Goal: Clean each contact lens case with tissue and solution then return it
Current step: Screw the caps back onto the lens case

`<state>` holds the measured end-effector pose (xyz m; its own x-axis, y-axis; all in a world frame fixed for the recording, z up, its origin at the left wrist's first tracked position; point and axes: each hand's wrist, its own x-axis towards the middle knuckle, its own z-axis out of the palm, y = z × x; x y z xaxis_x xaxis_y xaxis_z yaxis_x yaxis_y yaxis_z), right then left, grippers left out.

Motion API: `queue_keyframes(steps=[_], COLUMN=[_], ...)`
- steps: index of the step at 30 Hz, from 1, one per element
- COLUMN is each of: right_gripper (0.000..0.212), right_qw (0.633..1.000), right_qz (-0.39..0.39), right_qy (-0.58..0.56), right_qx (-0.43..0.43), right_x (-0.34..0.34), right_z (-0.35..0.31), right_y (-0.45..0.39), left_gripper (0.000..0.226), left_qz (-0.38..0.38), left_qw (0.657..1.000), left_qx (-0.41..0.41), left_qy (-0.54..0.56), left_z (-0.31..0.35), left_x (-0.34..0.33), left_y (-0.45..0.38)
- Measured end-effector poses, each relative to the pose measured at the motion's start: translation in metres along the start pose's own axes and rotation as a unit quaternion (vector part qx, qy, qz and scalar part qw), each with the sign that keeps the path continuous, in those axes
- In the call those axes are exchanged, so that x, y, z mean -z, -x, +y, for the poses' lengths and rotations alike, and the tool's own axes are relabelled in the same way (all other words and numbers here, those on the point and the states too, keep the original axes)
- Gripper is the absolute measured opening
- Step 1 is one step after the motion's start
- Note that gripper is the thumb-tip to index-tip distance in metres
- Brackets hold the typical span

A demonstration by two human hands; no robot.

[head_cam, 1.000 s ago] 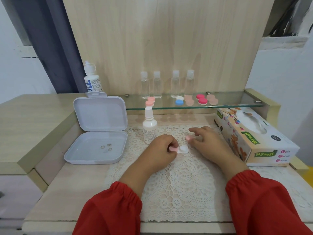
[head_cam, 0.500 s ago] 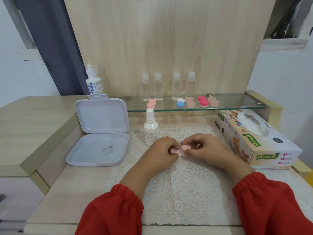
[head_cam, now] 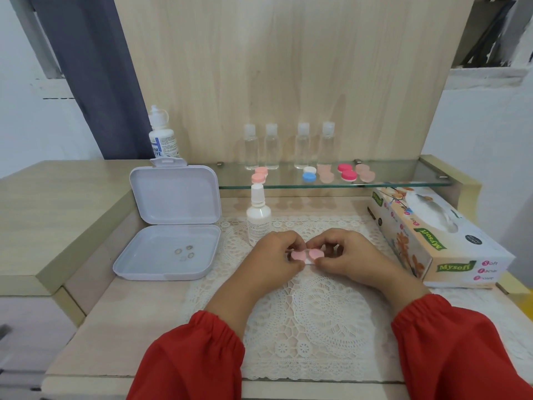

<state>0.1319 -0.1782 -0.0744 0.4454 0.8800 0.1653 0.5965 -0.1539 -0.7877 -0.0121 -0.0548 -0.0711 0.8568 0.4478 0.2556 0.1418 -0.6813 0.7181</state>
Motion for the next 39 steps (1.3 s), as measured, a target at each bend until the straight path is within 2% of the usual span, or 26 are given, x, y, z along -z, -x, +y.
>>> queue_keyframes(steps=[4,8,11,17,24,30,36,39], right_gripper=[0.021,0.05,0.058,0.048,0.042,0.022,0.022,0.021], right_qw=[0.999,0.999,0.998,0.997,0.998,0.998,0.999,0.998], right_qz=[0.016,0.007,-0.015,-0.018,0.006,0.013,-0.01,0.005], right_qy=[0.042,0.01,-0.051,-0.059,-0.016,0.035,0.032,0.044], right_qx=[-0.014,-0.046,-0.036,-0.054,-0.062,-0.048,-0.028,-0.041], right_x=[-0.0009,0.0028,0.0041,0.0023,0.0028,-0.0014,0.0016,0.0001], right_z=[-0.0011,-0.0054,-0.0078,-0.008,-0.0036,-0.0049,-0.0051,-0.0062], right_y=[-0.0018,0.0003,0.0027,0.0008,-0.0003,-0.0026,-0.0022,-0.0021], left_gripper=[0.019,0.021,0.022,0.023,0.023,0.021,0.024,0.023], left_qz=[0.0,-0.005,-0.006,-0.005,0.007,0.005,0.001,0.002], left_qw=[1.0,1.0,1.0,0.999,0.999,0.999,0.998,0.999], left_qx=[0.015,0.022,0.024,0.03,0.041,0.038,0.045,0.044], left_qy=[0.02,0.015,0.018,0.024,0.03,0.03,0.032,0.031], left_z=[-0.0007,-0.0006,-0.0012,-0.0015,-0.0041,-0.0046,-0.006,-0.006], left_x=[-0.0003,0.0005,0.0005,-0.0004,-0.0025,-0.0025,-0.0031,-0.0034], left_y=[-0.0007,-0.0015,-0.0016,-0.0029,-0.0035,-0.0044,-0.0047,-0.0047])
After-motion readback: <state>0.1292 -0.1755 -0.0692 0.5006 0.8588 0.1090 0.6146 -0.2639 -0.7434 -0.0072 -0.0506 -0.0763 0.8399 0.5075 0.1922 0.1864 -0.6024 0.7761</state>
